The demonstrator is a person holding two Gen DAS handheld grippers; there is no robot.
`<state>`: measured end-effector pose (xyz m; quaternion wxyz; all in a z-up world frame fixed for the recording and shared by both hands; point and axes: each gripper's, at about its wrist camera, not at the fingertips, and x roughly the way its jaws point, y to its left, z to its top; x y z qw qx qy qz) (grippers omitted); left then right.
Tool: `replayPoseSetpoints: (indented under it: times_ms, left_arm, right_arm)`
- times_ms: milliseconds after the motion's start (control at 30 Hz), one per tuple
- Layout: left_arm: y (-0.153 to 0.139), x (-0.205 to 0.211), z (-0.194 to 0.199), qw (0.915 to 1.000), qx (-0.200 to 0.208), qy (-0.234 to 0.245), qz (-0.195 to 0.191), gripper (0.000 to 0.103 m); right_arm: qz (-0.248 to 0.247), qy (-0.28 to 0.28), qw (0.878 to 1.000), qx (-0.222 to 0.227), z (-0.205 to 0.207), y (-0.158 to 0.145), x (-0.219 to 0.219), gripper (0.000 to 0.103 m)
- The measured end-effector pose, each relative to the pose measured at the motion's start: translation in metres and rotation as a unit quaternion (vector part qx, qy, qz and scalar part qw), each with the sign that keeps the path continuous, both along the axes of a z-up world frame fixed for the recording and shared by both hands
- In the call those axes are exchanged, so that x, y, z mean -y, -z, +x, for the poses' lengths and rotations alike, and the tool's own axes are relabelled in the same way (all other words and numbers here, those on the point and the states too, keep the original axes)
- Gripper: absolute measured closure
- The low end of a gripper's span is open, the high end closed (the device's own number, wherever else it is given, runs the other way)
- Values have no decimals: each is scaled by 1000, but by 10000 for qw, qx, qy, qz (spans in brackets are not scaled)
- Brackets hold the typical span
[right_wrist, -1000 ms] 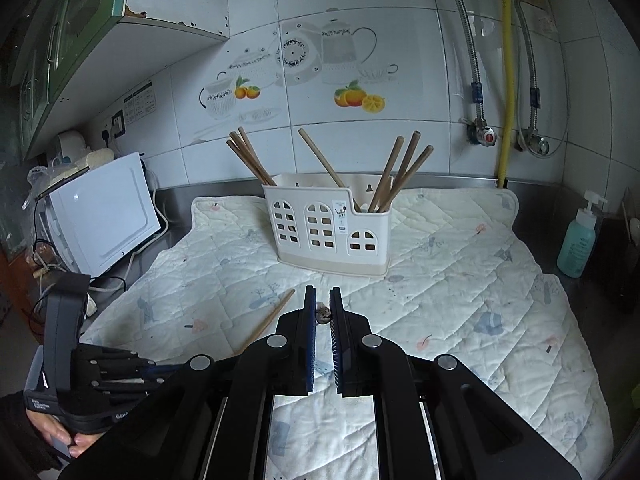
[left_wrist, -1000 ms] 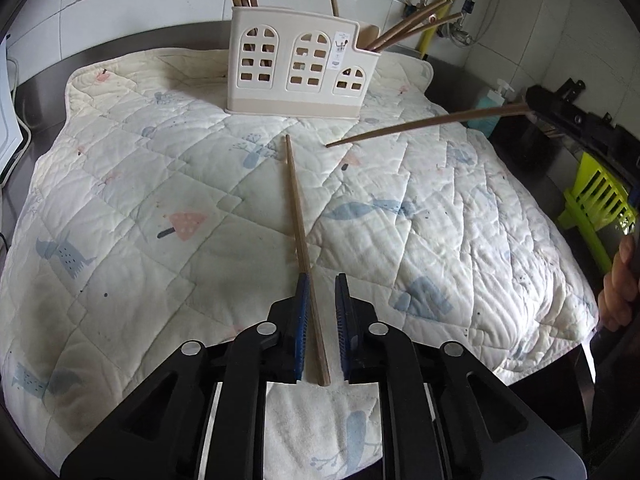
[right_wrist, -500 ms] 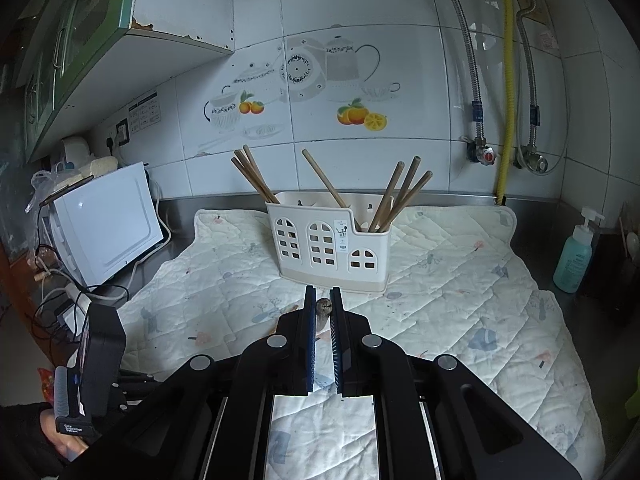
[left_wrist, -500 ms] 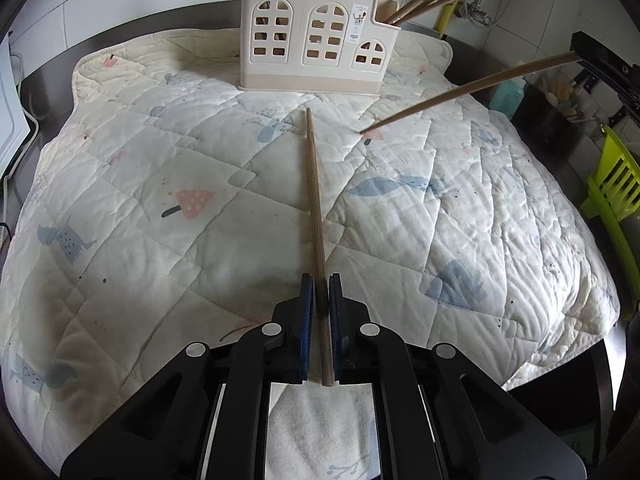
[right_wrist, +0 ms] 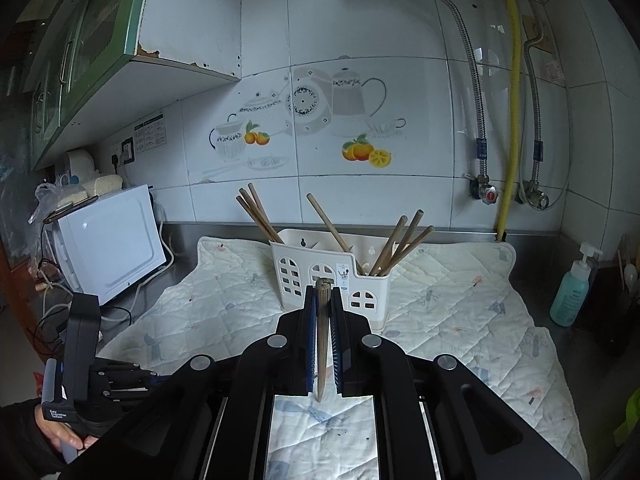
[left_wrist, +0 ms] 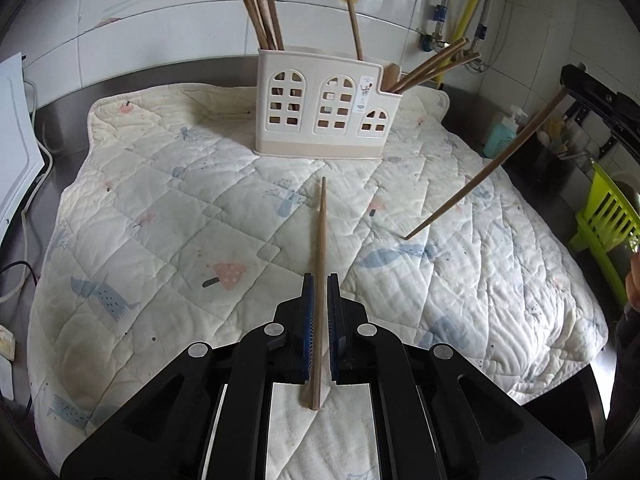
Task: Organize utensils
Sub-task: 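Lift the left tool's chopstick to the holder while the right tool carries its own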
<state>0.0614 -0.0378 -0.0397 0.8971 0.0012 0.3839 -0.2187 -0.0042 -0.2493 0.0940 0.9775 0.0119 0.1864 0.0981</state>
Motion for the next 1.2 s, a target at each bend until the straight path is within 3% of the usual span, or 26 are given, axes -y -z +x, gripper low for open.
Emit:
replayPoseSetpoints:
  times_ms: [67,200,233,500,600,700,933,1200]
  left_arm:
    - [5,4,-1,9999,-65,86,69,98]
    - [21,7,-1,9993,-285,149,175,76]
    - [25,7,-1,9992,-327,145,203,76]
    - [50,12,5,9971,-529,181,508,77]
    - [52,18,3,9959,-362,189,806,84]
    - [51,21,2,9951,-312,195,917,98]
    - [24,4,9,9988,-188,18,460,98]
    - [-16,-5,14,9992,364,-151,101,98]
  right_arm:
    - [-17,-11,10000,8,1,-1,-1,96]
    - [-20,-31,10000,-6,2,1,-3,96]
    - [-25,-34,10000,-8,2,1,-3,96]
    - [-42,-46,10000,-12,3,1,-5,96]
    - [-48,-50,10000,-18,4,1,-6,96]
    - [-46,-51,10000,-4,4,0,-6,96]
    - [-68,-62,9999,113,4,-7,-9,96]
    - [-43,-113,9997,231,11,-21,-7,96]
